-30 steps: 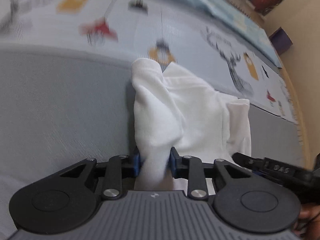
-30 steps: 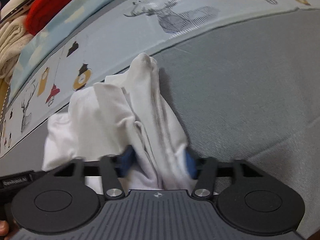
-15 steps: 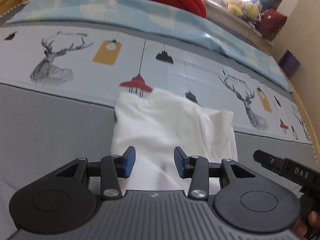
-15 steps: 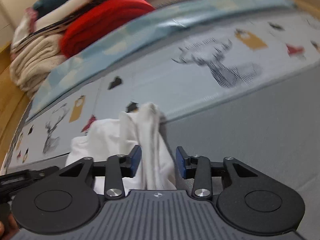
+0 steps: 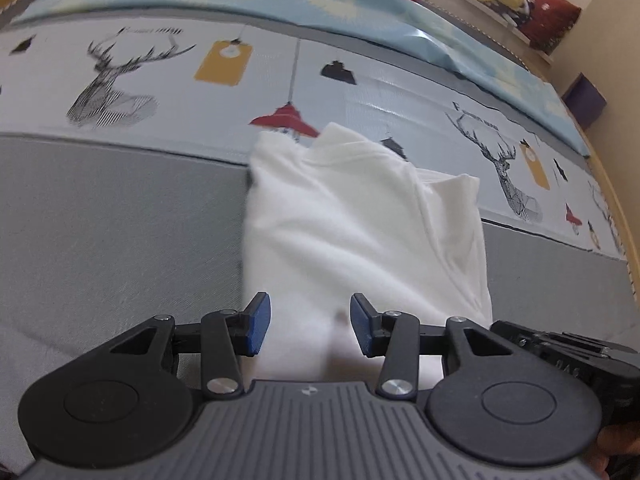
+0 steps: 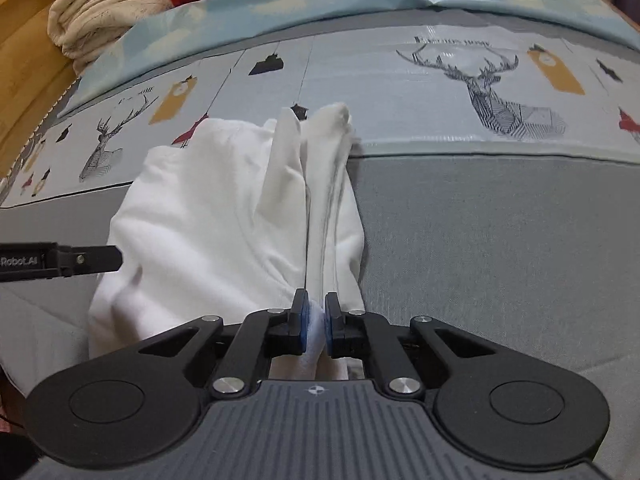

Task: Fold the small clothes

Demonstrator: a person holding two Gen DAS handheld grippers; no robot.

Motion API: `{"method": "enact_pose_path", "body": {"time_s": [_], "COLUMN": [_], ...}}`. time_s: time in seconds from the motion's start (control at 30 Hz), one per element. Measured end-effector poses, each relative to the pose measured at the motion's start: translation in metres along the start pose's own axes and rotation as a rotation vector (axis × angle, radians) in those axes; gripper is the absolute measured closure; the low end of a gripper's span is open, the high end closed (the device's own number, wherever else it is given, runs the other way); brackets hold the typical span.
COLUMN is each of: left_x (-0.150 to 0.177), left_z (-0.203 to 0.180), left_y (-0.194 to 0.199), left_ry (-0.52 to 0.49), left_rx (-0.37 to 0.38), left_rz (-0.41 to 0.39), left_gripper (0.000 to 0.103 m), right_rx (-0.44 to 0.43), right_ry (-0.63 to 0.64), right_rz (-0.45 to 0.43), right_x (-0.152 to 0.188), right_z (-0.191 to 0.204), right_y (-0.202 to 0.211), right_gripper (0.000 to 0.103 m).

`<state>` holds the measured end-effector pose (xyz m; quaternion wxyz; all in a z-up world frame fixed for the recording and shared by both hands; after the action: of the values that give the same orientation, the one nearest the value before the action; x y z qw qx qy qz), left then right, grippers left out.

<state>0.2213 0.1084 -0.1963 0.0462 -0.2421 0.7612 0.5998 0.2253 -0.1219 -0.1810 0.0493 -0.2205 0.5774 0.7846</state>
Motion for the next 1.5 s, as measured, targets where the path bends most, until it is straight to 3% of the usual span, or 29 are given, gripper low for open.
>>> {"method": "enact_pose_path", "body": {"time_s": [0.17, 0.3, 0.4, 0.47, 0.53, 0.63, 0.67, 0.7, 0.73, 0.77, 0.83, 0.9, 0.93, 1.0, 1.07, 1.17, 1.3, 1.37, 1.4, 1.43, 1.5], "left_x": [0.013, 0.024, 0.024, 0.025, 0.029, 0.042, 0.047, 0.053, 0.055, 0.053, 0.044, 0.036, 0.037, 0.053, 0.063, 0.049, 0.037, 0.040, 0.048, 0.056, 0.056], "left_z": [0.010, 0.012, 0.019, 0.024, 0.027, 0.025, 0.023, 0.021, 0.015, 0.009, -0.001, -0.007, -0.007, 0.004, 0.010, 0.001, -0.012, -0.013, -0.010, -0.009, -0.011], "left_y": [-0.007, -0.015, -0.010, -0.006, -0.006, -0.014, -0.018, -0.021, -0.021, -0.018, -0.004, 0.008, 0.006, -0.014, -0.024, -0.005, 0.013, -0.001, -0.013, -0.028, -0.027], "left_ry": [0.025, -0.008, 0.040, 0.071, 0.089, 0.077, 0.055, 0.023, -0.025, -0.078, -0.154, -0.198, -0.228, -0.241, -0.251, -0.235, -0.192, -0.193, -0.202, -0.220, -0.250], "left_rx": [0.025, -0.018, -0.010, 0.000, 0.013, 0.020, 0.009, -0.001, -0.005, -0.014, -0.020, -0.005, -0.031, -0.119, -0.164, -0.134, -0.083, -0.116, -0.156, -0.208, -0.257], "left_rz": [0.081, 0.126, 0.106, 0.105, 0.126, 0.195, 0.225, 0.247, 0.246, 0.218, 0.113, 0.030, 0.033, 0.154, 0.225, 0.114, 0.006, 0.054, 0.116, 0.199, 0.184], "left_gripper": [0.054, 0.049, 0.049, 0.049, 0.049, 0.049, 0.051, 0.055, 0.079, 0.091, 0.092, 0.092, 0.092, 0.092, 0.081, 0.078, 0.076, 0.076, 0.076, 0.068, 0.059], "right_rx": [-0.011, -0.015, -0.058, -0.105, -0.143, -0.210, -0.209, -0.190, -0.167, -0.157, -0.160, -0.179, -0.181, -0.173, -0.145, -0.075, -0.079, -0.063, -0.047, -0.025, 0.010], "right_ry": [-0.066, -0.081, -0.071, -0.076, -0.093, -0.071, -0.030, 0.017, 0.065, 0.092, 0.085, 0.009, -0.024, -0.039, 0.017, 0.127, 0.059, 0.040, 0.045, 0.058, 0.082], "right_rz": [-0.015, 0.033, -0.022, -0.076, -0.067, 0.022, 0.047, 0.066, 0.082, 0.089, 0.036, -0.023, -0.034, 0.016, 0.113, 0.147, 0.105, 0.115, 0.125, 0.138, 0.152], "right_x": [-0.001, 0.008, 0.003, -0.001, 0.000, 0.008, 0.012, 0.016, 0.020, 0.023, 0.019, 0.011, 0.009, 0.016, 0.033, 0.043, 0.031, 0.031, 0.033, 0.034, 0.038], "right_z": [-0.007, -0.016, -0.011, -0.007, -0.005, 0.006, 0.012, 0.017, 0.021, 0.023, 0.019, 0.006, -0.002, -0.013, -0.008, 0.002, -0.002, -0.005, -0.006, -0.006, -0.009], "right_y": [0.010, 0.009, 0.022, 0.034, 0.037, 0.029, 0.026, 0.023, 0.021, 0.021, 0.032, 0.046, 0.050, 0.046, 0.032, 0.025, 0.028, 0.025, 0.022, 0.018, 0.016], "right_gripper": [0.095, 0.096, 0.094, 0.089, 0.068, 0.068, 0.071, 0.086, 0.099, 0.100, 0.100, 0.100, 0.100, 0.100, 0.100, 0.100, 0.097, 0.091, 0.088, 0.085, 0.076]}}
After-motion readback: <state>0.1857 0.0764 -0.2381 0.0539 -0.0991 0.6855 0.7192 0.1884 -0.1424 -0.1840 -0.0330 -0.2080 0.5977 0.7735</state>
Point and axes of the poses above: each gripper's, at about its wrist camera, not at the fingertips, and y roughly against the way its jaws point, z to its left, x to its underside, the point moved 8 cm from there along -y, roughly the way its jaws point, and after that the axes turned 6 degrees about z, right-handed, at the moved point
